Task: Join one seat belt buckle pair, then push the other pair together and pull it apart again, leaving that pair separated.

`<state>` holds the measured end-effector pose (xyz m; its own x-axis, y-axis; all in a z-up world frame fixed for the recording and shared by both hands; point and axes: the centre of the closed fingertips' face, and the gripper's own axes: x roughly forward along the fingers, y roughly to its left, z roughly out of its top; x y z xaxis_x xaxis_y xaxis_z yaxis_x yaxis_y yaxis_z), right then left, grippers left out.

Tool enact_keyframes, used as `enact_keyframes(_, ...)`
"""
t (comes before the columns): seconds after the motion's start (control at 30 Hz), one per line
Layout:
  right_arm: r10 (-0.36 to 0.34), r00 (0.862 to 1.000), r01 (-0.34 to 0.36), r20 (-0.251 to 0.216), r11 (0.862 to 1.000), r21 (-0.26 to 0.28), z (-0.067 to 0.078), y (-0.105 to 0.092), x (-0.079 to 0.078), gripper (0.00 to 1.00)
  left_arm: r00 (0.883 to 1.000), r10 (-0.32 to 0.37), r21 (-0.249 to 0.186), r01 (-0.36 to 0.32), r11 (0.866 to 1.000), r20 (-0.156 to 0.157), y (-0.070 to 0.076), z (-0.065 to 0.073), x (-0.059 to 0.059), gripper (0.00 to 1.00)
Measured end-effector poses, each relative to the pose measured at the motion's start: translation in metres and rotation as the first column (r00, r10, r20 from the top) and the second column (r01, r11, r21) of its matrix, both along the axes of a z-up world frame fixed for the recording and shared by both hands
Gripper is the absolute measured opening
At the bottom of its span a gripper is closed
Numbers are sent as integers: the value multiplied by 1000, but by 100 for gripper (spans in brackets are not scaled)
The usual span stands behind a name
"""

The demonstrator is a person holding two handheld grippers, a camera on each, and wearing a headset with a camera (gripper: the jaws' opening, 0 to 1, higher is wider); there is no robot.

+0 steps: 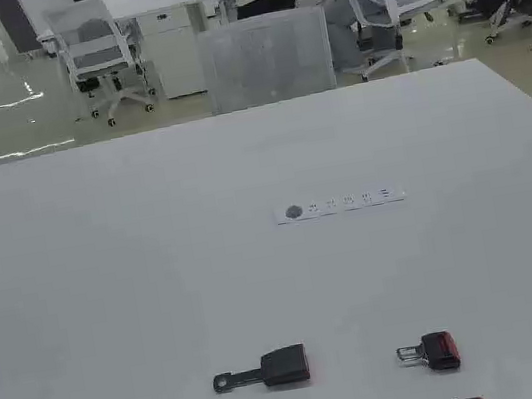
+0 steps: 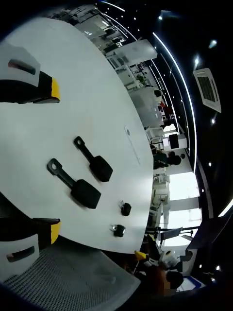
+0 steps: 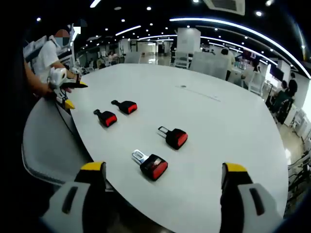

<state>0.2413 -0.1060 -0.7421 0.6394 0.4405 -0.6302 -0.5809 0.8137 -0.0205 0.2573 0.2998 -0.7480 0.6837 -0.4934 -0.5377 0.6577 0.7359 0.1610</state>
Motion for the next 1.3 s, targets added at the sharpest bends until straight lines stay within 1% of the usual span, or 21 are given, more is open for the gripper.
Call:
enact_keyframes(0.1,2,1000,-2,-2,1000,0,0,3,0,100,1000,1,3,-1,1000,1,0,0,-1,100)
enact_keyframes(0.23,22,1000,-22,3,1000,-10,0,7,-1,100,1000,-1,6,1,1000,1,1,0,-1,100)
enact_keyframes(0.33,29,1000,-29,0,1000,-6,-4,11,-1,100,1000,2,3,-2,1000,11,1,2,-1,100)
enact_keyframes(0.4,35,999,-35,-14,999,-29,-7,11,-5,100,1000,3,-1,-3,1000,11,1,2,0,100)
enact_keyframes(0.47,28,1000,-28,1,999,-18,-3,10,-6,100,1000,3,-8,-3,1000,10,0,3,1,100)
enact_keyframes(0.53,12,1000,-12,5,1000,-6,-1,8,-7,100,1000,-6,1,6,1000,8,-1,2,0,100)
enact_keyframes(0.6,4,1000,-4,-1,1000,1,-2,9,-7,100,1000,-17,6,17,1000,-8,-2,-2,-2,100)
enact_keyframes(0.67,6,1000,-6,6,1000,-4,-2,9,-6,100,1000,-25,9,25,1000,-3,-3,-2,-2,100)
enact_keyframes(0.8,3,1000,-3,14,1000,-2,-2,11,-3,100,1000,-21,18,21,1000,-7,-4,-2,-3,100)
enact_keyframes(0.87,9,1000,-9,14,1000,-7,-2,13,-3,100,1000,-18,22,18,1000,-9,-2,-3,-3,100)
enact_keyframes(0.9,16,1000,-16,14,1000,-8,-1,15,-3,100,1000,-21,35,21,999,-13,-2,-4,-4,100)
enact_keyframes(0.97,57,998,-57,7,998,-15,-1,22,-6,100,1000,-23,31,23,999,-17,-2,-5,-4,100)
enact_keyframes(1.03,74,997,-73,18,997,-35,2,25,-6,100,1000,-28,31,29,999,-8,-3,-4,-4,100)
enact_keyframes(1.07,78,997,-78,23,996,-37,5,27,-5,100,1000,-26,27,26,999,-8,-3,-4,-3,100)
enact_keyframes(1.1,76,997,-75,29,997,-35,8,28,-3,100,1000,-22,22,23,999,-9,-2,-3,-3,100)
enact_keyframes(1.17,66,997,-65,42,997,-32,11,27,0,98,1000,-18,24,18,1000,-1,-1,-2,-2,100)
enact_keyframes(1.27,70,996,-69,49,997,-23,13,29,1,99,1000,-14,24,14,1000,-6,-1,-2,-3,100)
enact_keyframes(1.3,75,996,-74,48,997,-25,13,29,1,100,1000,-16,22,16,1000,-1,-1,-2,-2,100)
